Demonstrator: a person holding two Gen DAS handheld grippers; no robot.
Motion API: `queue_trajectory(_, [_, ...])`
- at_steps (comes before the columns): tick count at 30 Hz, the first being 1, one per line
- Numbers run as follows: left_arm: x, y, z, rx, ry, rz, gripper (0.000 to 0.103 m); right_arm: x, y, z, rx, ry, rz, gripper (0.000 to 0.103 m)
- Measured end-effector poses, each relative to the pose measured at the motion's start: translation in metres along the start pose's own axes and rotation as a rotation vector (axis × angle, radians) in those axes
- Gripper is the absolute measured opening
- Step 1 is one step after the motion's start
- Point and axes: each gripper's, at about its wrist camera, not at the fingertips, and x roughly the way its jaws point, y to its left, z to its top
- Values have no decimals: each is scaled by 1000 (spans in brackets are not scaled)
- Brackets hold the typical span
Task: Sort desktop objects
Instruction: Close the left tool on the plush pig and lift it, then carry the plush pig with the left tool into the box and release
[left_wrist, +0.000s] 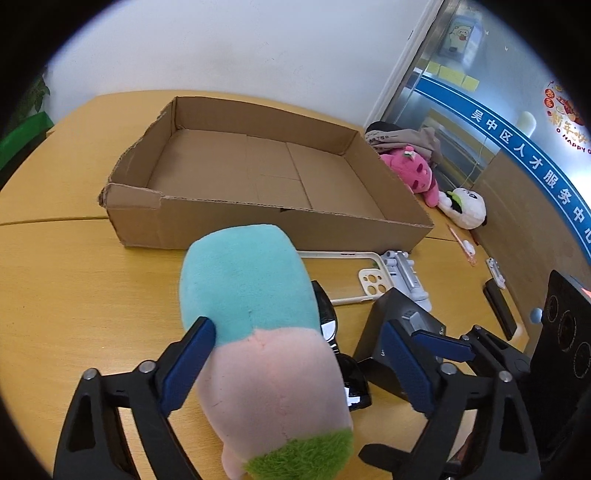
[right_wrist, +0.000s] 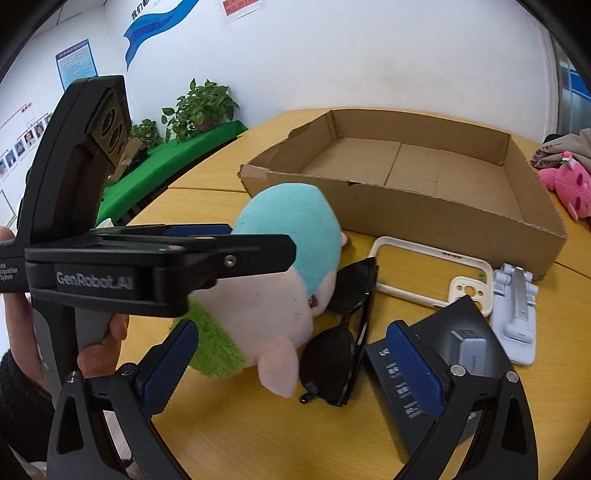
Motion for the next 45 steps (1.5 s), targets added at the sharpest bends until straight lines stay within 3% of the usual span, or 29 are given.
queue_trajectory(2, [-1, 2, 0, 0, -4, 21, 59, 3, 1, -1, 1, -1, 12, 93])
queue_trajectory(5, [0, 9, 1, -23, -4, 54, 42, 10, 2, 1, 9, 10, 63, 74])
queue_trajectory(7, [0, 14, 1, -38, -4, 55, 41, 12, 9, 2, -10, 10, 94, 63])
queue_trajectory(10, [-2, 12, -1, -19, -5, 81, 47, 17, 15, 2, -24, 26, 108, 64])
queue_trajectory(11, [-1, 9, -2, -3, 1, 99, 60, 20, 15, 2, -17, 35, 116, 69])
queue_trajectory(13, [5, 3, -7, 27, 28, 133, 75, 26, 14, 1, 5, 61, 118, 94])
queue_trajectory(16, [11, -5, -15, 71, 28, 179, 77, 32, 16, -1, 4, 81, 133, 95])
queue_trajectory(19, [12, -7, -15, 87, 24, 195, 77, 38, 24, -4, -29, 95, 144, 89])
queue_trajectory(24, [13, 8, -10, 26, 28, 145, 77, 45, 26, -10, -15, 83, 185, 84])
queue_trajectory(33, [-2, 7, -12, -7, 2, 140, 59, 30, 26, -8, 1, 20, 248, 71])
queue_trajectory(38, [-42, -3, 7, 3, -106, 150, 59, -1, 42, 12, -82, -76, 254, 70])
queue_trajectory(45, [-90, -31, 71, 118, -244, 186, 57, -44, 44, 75, -142, -190, 279, 70])
